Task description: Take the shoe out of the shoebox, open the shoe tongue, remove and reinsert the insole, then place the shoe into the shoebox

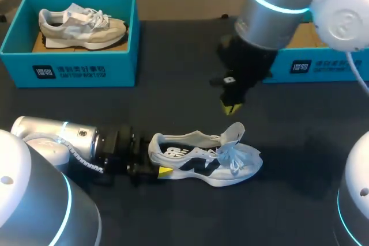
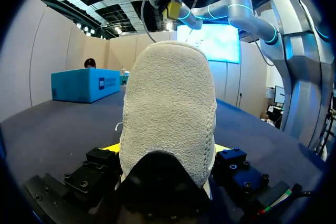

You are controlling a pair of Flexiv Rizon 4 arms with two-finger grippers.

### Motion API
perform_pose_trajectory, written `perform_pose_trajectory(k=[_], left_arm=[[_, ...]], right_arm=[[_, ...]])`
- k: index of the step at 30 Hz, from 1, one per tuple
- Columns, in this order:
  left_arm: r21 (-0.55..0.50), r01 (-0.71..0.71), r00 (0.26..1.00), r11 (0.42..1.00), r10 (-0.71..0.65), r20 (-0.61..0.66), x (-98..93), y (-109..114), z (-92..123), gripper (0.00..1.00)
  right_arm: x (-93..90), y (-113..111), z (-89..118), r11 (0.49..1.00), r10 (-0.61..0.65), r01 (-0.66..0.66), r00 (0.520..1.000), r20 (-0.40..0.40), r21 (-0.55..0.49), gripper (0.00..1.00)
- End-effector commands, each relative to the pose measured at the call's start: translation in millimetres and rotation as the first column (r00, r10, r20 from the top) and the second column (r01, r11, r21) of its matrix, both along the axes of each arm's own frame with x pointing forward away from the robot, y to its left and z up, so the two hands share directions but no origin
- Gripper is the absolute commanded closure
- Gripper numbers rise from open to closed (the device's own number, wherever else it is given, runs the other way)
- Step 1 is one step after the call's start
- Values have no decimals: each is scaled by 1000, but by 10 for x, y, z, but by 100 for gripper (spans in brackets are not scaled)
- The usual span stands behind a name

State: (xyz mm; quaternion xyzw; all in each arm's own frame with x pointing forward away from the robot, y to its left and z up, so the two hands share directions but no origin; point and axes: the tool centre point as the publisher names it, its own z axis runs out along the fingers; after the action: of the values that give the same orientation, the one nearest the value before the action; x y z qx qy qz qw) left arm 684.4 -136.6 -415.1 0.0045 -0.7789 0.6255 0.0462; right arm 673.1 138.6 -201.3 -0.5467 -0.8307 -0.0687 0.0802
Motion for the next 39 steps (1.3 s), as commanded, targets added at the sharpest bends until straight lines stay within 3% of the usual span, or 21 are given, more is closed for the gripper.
perform_pose_trajectory(k=[1,5,7,22,27,32,39], left_arm=[[2,-3,1000,1000,3,0,-5,-5,5,100],[2,-3,1000,1000,3,0,-5,-5,5,100],[2,-3,1000,1000,3,0,-5,-5,5,100],[2,-3,1000,1000,3,0,-5,-5,5,100],[2,-3,1000,1000,3,0,-5,-5,5,100],[2,-3,1000,1000,3,0,-5,-5,5,100],[2,-3,1000,1000,3,0,-5,-5,5,100]], right_arm=[[112,312,-30,880,410,-366,907,96,-301,100],[75,418,-45,779,599,-526,784,160,-340,100],[41,446,-84,698,712,-639,669,215,-324,100],[41,446,-84,698,712,-639,669,215,-324,100],[83,608,-321,606,795,-733,576,190,-310,100],[106,731,-509,564,824,-767,545,154,-305,100],[147,834,-749,518,855,-807,492,163,-282,100]])
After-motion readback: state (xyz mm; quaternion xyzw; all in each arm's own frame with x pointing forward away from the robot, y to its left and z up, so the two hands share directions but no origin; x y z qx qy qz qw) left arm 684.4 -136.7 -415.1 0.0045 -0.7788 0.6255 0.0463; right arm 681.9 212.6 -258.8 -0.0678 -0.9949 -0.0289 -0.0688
